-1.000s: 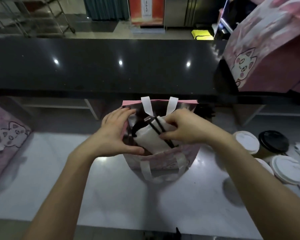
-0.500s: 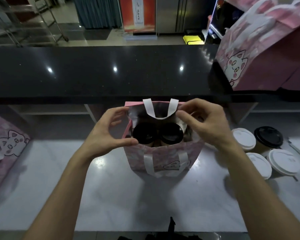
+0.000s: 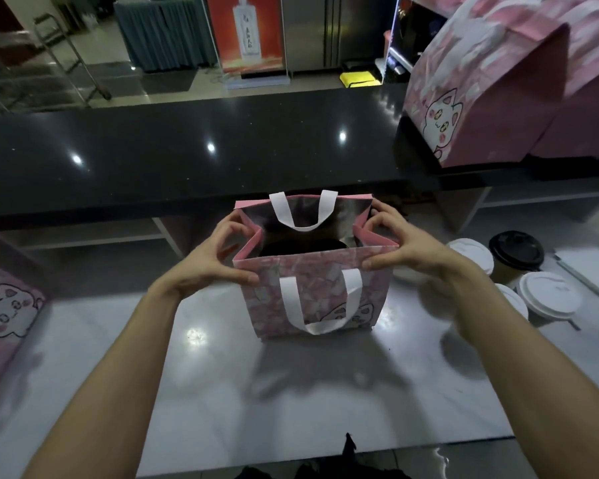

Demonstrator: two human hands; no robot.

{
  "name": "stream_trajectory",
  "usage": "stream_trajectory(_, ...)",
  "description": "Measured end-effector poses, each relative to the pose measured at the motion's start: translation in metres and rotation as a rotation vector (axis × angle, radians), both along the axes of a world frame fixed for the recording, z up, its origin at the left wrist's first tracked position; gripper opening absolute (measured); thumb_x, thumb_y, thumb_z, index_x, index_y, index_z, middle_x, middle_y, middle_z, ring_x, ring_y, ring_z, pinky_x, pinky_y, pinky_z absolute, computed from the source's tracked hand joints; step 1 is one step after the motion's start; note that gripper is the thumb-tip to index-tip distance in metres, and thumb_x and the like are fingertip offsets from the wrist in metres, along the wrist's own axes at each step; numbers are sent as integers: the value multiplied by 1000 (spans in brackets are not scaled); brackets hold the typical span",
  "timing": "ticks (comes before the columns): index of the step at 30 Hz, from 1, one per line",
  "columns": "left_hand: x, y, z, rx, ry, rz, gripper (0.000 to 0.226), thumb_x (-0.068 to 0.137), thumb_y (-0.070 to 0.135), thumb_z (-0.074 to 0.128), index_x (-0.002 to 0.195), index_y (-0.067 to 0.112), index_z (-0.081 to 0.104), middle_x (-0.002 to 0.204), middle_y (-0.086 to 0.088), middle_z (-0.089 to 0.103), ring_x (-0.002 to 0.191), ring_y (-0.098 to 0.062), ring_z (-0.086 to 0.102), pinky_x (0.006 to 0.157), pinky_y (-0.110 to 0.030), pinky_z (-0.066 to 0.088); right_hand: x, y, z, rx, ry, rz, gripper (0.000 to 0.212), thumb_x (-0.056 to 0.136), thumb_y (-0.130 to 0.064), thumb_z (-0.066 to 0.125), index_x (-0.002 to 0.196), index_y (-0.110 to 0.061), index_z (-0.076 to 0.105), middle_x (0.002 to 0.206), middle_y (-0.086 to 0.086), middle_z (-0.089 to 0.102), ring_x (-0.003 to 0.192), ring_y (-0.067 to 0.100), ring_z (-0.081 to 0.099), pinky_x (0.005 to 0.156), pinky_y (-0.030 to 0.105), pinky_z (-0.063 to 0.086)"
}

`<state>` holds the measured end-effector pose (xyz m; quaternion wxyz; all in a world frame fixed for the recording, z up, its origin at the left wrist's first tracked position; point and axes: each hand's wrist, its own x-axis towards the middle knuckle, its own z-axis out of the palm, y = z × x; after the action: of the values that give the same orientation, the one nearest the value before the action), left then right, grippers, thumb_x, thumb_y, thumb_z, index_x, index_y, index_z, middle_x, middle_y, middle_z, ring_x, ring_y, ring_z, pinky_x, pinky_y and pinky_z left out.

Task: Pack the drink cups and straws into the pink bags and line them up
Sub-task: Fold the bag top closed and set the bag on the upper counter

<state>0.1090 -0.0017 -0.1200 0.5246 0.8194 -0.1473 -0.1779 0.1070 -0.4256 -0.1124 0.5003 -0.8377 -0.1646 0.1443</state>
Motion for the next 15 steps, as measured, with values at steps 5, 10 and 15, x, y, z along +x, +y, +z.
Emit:
stream_trajectory(5, 7, -3, 7, -8, -20, 86, 80, 54, 63, 103, 123, 35, 73, 154, 25, 45, 145, -15, 52, 123, -50, 46, 9, 4, 1, 102, -53, -110, 67, 53, -52, 104, 101, -22, 69, 147, -24, 56, 126, 6, 65, 92, 23, 59)
stream_trajectory(10, 0, -7, 4, 35, -137, 234, 78, 60, 64, 100, 127, 35, 74, 128, 16, 71, 123, -4, 69, 108, -41, 58, 9, 3, -6, 88, -61, -187, 73, 55, -50, 106, 115, -34, 68, 128, -9, 73, 123, 14, 70, 112, 49, 55)
stream_trajectory(15, -3, -10, -4, 60, -228, 295, 62, 72, 35, 101, 112, 32, 54, 122, 17, 75, 118, -6, 72, 102, -35, 60, 6, 8, -12, 63, -153, -279, 83, 54, -55, 106, 116, -40, 52, 118, -8, 73, 117, 10, 70, 109, 44, 56)
